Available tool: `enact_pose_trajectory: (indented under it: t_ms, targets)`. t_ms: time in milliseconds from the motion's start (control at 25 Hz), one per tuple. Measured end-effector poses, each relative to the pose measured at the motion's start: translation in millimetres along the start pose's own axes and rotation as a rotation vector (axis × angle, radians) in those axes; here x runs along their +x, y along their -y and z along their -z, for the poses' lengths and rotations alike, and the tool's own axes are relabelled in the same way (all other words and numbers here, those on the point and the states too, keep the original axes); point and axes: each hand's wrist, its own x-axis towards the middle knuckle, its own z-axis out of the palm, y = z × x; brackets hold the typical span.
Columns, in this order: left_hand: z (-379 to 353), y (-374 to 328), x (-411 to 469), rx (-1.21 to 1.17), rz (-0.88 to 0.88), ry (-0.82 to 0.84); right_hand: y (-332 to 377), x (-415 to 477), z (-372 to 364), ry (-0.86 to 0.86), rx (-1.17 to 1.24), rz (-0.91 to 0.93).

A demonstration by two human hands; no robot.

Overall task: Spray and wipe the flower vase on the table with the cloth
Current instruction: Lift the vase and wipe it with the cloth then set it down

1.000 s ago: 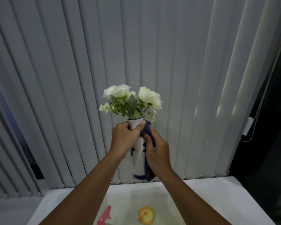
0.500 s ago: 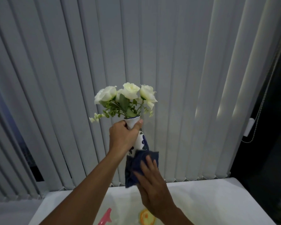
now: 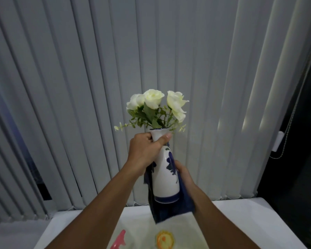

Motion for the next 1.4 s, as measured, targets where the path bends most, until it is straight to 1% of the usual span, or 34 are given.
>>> enact_pose_trajectory:
  t_ms: [120,160,200,280,360,480,600,680,760,840,1040,1240,1400]
  targets:
    - [-4,6,-2,-0.006,0.016,0.010,-26,0,8,0.035,0.129,-0.085]
    - [-5,10,-4,-0.002,0.014,0.009,-32,-3,13,0.033,0.127,-0.117]
    - [-7,14,-5,0.010,0.007,0.008,-35,-9,17,0.027,0.107,-0.151]
    - [-10,25,-8,0.059,-0.019,0.005,-39,-16,29,-0.048,-0.054,-0.147]
    - [-15,38,-9,0.119,-0.059,0.010,-38,-23,34,-0.135,-0.249,-0.037]
    - [-29,66,-10,0.183,-0.055,0.044,-42,-23,30,-0.265,-0.415,0.259]
    - [-43,97,-13,0.180,-0.001,0.076,-51,-27,31,-0.274,-0.624,0.459]
    - [-48,117,-14,0.136,0.054,0.083,-70,-26,51,-0.262,-0.800,0.504]
    - [-53,137,-16,0.128,0.109,0.062,-93,-25,82,-0.225,-0.964,0.469]
    - [-61,158,-21,0.152,0.146,0.039,-114,-25,111,-0.224,-1.060,0.389]
    - [-86,207,-44,0.209,0.267,-0.011,-155,-30,159,-0.320,-1.124,0.214]
    - [-106,247,-60,0.232,0.345,-0.022,-180,-33,182,-0.335,-1.191,0.151]
    - [-111,269,-66,0.257,0.349,-0.028,-200,-31,189,-0.352,-1.224,0.100]
